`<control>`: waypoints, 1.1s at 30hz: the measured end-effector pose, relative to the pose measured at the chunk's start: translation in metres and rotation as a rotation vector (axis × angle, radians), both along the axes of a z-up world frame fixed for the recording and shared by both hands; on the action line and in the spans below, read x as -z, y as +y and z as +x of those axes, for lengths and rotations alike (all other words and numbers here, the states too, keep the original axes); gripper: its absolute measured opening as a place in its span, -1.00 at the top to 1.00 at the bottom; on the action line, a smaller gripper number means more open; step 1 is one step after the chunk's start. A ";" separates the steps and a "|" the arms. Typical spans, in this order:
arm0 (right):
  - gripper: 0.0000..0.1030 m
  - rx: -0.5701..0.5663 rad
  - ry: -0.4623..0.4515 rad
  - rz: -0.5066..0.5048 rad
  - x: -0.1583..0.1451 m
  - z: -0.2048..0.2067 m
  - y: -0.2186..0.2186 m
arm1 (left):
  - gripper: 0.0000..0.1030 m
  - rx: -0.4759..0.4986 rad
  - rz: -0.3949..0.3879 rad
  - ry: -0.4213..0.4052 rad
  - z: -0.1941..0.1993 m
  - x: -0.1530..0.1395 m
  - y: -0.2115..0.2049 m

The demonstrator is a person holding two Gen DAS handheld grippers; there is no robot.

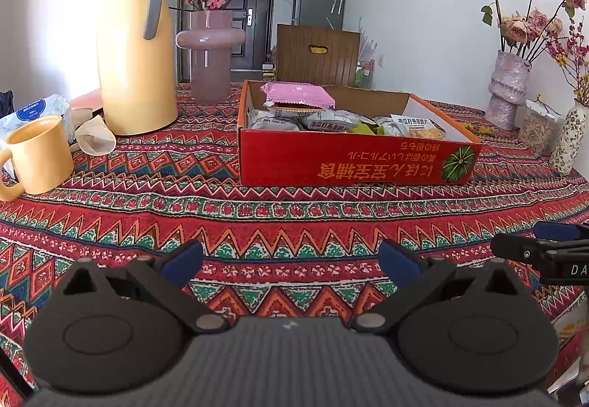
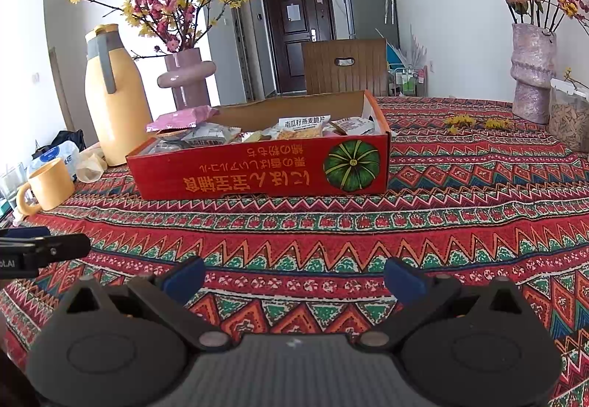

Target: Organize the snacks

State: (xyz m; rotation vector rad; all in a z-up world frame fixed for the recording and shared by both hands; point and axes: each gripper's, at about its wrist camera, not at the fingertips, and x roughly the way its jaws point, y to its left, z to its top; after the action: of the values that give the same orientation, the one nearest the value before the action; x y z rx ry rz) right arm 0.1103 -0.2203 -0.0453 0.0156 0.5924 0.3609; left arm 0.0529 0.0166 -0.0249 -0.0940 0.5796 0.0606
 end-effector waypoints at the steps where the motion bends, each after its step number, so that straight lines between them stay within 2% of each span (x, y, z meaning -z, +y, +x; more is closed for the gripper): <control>1: -1.00 0.000 0.000 0.000 0.000 0.000 0.000 | -1.00 0.000 0.000 0.000 0.000 0.000 0.000; 33: -1.00 0.000 0.001 -0.001 0.000 0.000 0.000 | -1.00 0.004 -0.023 -0.003 -0.002 0.000 0.002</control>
State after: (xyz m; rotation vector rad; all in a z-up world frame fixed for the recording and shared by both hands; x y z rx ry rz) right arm 0.1106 -0.2202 -0.0449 0.0152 0.5940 0.3604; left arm 0.0513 0.0186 -0.0248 -0.1149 0.5771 0.0499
